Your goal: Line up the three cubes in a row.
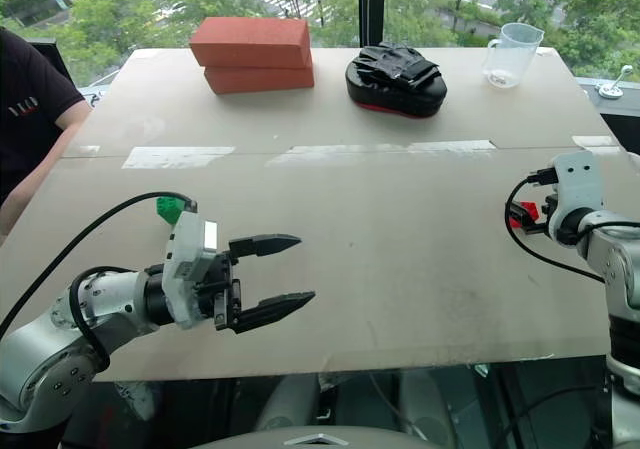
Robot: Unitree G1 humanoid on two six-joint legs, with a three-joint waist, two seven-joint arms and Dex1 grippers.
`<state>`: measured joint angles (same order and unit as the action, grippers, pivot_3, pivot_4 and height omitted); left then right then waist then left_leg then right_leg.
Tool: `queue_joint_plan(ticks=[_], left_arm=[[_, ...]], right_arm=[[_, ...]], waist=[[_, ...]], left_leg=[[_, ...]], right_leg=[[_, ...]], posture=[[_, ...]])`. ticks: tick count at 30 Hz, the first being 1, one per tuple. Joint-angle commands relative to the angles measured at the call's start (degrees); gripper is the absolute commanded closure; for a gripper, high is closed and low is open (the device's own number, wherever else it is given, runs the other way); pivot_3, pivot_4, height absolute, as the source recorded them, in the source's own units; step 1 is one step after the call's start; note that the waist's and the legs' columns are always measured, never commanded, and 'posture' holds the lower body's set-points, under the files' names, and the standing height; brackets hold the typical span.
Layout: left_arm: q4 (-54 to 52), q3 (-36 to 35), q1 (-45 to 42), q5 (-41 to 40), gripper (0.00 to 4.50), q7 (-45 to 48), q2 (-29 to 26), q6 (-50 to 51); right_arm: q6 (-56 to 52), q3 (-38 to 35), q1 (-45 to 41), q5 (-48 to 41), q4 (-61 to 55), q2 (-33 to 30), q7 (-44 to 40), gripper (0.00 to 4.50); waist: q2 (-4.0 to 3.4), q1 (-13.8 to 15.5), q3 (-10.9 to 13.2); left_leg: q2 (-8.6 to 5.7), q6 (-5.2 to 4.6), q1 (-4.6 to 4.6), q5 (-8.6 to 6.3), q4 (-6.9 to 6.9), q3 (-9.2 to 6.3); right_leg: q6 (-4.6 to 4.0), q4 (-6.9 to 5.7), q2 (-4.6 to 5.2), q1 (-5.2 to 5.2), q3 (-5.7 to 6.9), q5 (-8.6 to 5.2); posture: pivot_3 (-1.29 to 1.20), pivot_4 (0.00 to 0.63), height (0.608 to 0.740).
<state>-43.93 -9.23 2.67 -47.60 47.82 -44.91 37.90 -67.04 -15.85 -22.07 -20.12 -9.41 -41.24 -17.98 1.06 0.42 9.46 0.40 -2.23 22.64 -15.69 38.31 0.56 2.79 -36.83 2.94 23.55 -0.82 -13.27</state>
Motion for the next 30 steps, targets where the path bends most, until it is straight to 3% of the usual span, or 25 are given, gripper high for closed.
queue_joint_plan(ticks=[1, 2, 5, 8, 10, 12, 15, 18, 24, 30], left_arm=[[-0.7, 0.2, 0.5, -0.6, 0.00, 1.7, -1.1, -0.8], [-0.7, 0.2, 0.5, -0.7, 0.00, 1.6, -1.1, -0.8], [-1.2, -0.2, 0.6, -1.4, 0.00, 1.2, -0.9, -0.8], [-1.5, -0.7, 0.8, -1.9, 0.00, 0.4, -0.7, -0.6], [-1.5, -0.8, 1.0, -1.9, 0.00, 0.0, -0.6, -0.6], [-1.0, -1.0, 1.5, -1.9, 0.00, 0.0, -0.6, -0.9], [-0.4, -1.8, 2.7, -1.5, 0.00, 0.5, -0.9, -1.6], [0.0, -2.1, 3.9, -0.5, 0.00, 1.5, -1.5, -2.5], [-1.1, -3.5, 6.0, -0.4, 0.00, 1.7, -1.9, -3.3], [-3.8, -6.3, 9.0, -1.7, 0.00, 0.0, -2.1, -2.6]], right_arm=[[-3.4, 0.3, -5.5, 1.1, 6.5, 1.0, 1.5, 0.07], [-3.5, 1.0, -6.5, 1.3, 8.2, 1.1, 1.4, 0.07], [-2.7, 2.2, -8.8, 1.8, 12.1, 1.4, 0.7, 0.92], [-1.5, 3.5, -9.4, 1.8, 13.0, 0.8, -0.6, 2.40], [-0.5, 5.5, -9.0, 1.8, 12.3, -0.6, -3.0, 3.15], [0.9, 9.0, -8.2, 0.6, 10.5, -3.1, -8.9, 3.12], [12.1, 11.7, -8.4, -3.0, 6.5, -3.2, -21.3, 3.12], [22.7, 20.7, -11.5, -1.8, 8.1, -5.0, -36.7, 3.12], [52.6, 35.8, -24.3, 11.0, 30.7, 2.2, -54.2, 3.12], [62.5, 40.2, -34.3, 17.0, 46.5, 9.1, -61.6, 3.12]], waist=[[-0.02, -0.2, 0.0], [-0.02, -0.2, 0.0], [-0.04, -0.5, 0.0], [-0.04, -0.5, 0.0], [-0.04, -0.6, 0.0], [-0.06, -0.8, 0.0], [-0.06, -1.2, 0.0], [-0.10, -2.0, 0.1], [-0.10, -2.3, 0.1], [-0.12, -2.0, 0.1]], left_leg=[[0.00, 0.02, 0.12, 0.01, 0.00, 0.01], [0.00, 0.05, 0.20, 0.03, -0.02, 0.02], [0.00, -0.08, 0.20, -0.05, -0.01, 0.05], [-0.02, -0.10, 0.20, -0.06, 0.01, 0.03], [-0.02, -0.10, 0.19, -0.06, 0.02, 0.03], [-0.02, -0.10, 0.19, -0.06, 0.02, 0.05], [-0.01, -0.12, 0.18, -0.07, 0.02, 0.03], [0.06, -0.12, 0.07, -0.07, 0.01, 0.10], [0.11, -0.11, 0.00, -0.07, 0.07, 0.14], [0.06, 0.17, 0.10, 0.09, 0.05, 0.13]], right_leg=[[0.02, 0.00, 0.00, 0.10, 0.00, 0.01], [0.03, 0.01, 0.01, 0.17, 0.00, 0.01], [0.04, 0.02, 0.02, 0.17, 0.00, 0.01], [0.05, 0.00, 0.02, 0.16, 0.01, 0.01], [0.05, -0.01, 0.02, 0.15, -0.01, 0.02], [0.06, -0.01, 0.02, 0.15, -0.02, 0.02], [0.07, 0.00, 0.02, 0.16, -0.01, 0.02], [0.09, -0.01, -0.04, 0.15, -0.07, 0.03], [0.08, -0.01, -0.08, 0.08, -0.06, 0.03], [0.07, -0.01, 0.04, 0.17, -0.06, 0.04]], posture=[[0.00, 0.150, 0.740], [0.00, 0.150, 0.740], [0.00, 0.150, 0.740], [0.00, 0.150, 0.740], [0.00, 0.150, 0.740], [0.00, 0.150, 0.740], [0.00, 0.150, 0.740], [0.00, 0.150, 0.740], [0.00, 0.150, 0.740], [0.00, 0.150, 0.740]])
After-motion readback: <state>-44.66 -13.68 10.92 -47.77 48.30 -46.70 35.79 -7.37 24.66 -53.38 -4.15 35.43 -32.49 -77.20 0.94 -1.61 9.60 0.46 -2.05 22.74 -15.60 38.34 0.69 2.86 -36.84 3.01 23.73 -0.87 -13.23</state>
